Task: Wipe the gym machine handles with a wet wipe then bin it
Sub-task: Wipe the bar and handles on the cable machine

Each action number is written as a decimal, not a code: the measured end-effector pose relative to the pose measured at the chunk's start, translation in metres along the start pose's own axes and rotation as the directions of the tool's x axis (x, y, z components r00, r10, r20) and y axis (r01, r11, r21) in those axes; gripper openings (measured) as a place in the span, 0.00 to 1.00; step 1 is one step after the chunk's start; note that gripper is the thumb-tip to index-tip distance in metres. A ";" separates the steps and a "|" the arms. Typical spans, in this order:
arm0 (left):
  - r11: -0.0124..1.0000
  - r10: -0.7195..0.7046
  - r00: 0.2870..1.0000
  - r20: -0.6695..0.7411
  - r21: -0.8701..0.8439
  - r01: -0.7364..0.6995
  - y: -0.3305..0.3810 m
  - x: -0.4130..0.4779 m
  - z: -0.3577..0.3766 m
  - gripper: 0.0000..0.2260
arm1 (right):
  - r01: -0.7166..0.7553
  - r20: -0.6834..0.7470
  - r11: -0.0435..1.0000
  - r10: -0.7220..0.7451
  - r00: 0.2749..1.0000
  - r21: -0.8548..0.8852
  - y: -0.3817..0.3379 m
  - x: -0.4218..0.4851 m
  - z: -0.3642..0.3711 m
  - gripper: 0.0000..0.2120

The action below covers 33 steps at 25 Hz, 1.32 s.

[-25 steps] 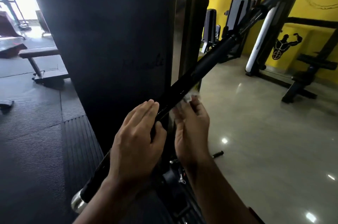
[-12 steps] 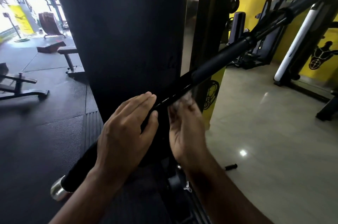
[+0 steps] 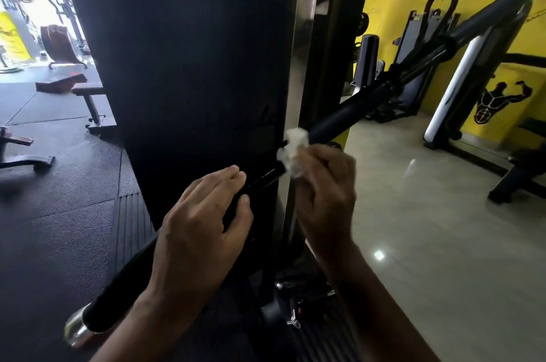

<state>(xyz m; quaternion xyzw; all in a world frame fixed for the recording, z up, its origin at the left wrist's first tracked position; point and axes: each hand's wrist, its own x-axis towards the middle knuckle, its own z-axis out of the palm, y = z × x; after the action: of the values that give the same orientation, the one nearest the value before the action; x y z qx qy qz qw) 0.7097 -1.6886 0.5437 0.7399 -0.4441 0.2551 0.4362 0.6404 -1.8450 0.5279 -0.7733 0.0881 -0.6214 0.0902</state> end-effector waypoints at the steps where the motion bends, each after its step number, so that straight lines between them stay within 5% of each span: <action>1: 1.000 -0.005 1.000 0.022 -0.004 0.005 -0.001 0.001 0.000 0.12 | -0.003 0.027 1.000 0.004 1.000 -0.030 0.001 0.004 -0.001 0.08; 4: 0.999 -0.018 0.996 0.091 -0.035 0.021 -0.004 0.008 0.003 0.14 | 0.305 0.272 0.944 -0.263 0.926 -0.125 0.011 0.013 -0.008 0.10; 7: 0.999 0.020 0.991 0.130 -0.050 -0.014 -0.009 0.017 0.010 0.15 | 0.190 0.244 0.964 -0.143 0.959 -0.185 0.021 0.033 -0.011 0.10; 11: 0.998 0.064 0.990 0.125 -0.030 -0.061 -0.016 0.024 0.017 0.14 | 0.407 0.454 0.888 -0.278 0.846 -0.215 0.024 0.051 -0.019 0.13; 14: 0.996 0.084 0.990 0.113 -0.036 -0.080 -0.023 0.028 0.019 0.14 | 0.151 0.418 0.949 -0.024 0.908 -0.275 0.022 0.084 -0.021 0.15; 17: 0.994 0.095 0.990 0.104 -0.063 -0.088 -0.029 0.031 0.022 0.14 | 0.414 0.753 0.876 -0.096 0.651 -0.246 0.013 0.104 -0.017 0.18; 20: 0.992 0.103 0.986 0.130 -0.085 -0.093 -0.034 0.035 0.025 0.14 | 0.351 0.799 0.873 0.071 0.597 -0.340 0.014 0.134 -0.010 0.14; 24: 0.989 0.102 0.982 0.156 -0.117 -0.084 -0.038 0.038 0.027 0.15 | 0.383 0.913 0.891 0.079 0.399 -0.244 0.001 0.138 0.008 0.12; 30: 0.985 0.116 0.975 0.189 -0.147 -0.089 -0.042 0.042 0.032 0.14 | 0.288 0.919 0.899 0.235 0.317 -0.330 0.013 0.161 0.003 0.13; 33: 0.982 0.122 0.967 0.222 -0.170 -0.085 -0.042 0.047 0.032 0.15 | 0.330 0.884 0.856 0.263 0.387 -0.399 0.019 0.162 0.000 0.11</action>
<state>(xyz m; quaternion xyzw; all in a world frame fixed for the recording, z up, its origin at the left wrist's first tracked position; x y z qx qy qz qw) 0.7687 -1.7277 0.5461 0.7031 -0.5490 0.1534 0.4251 0.6746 -1.9040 0.6764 -0.9796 0.1695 -0.0404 -0.1005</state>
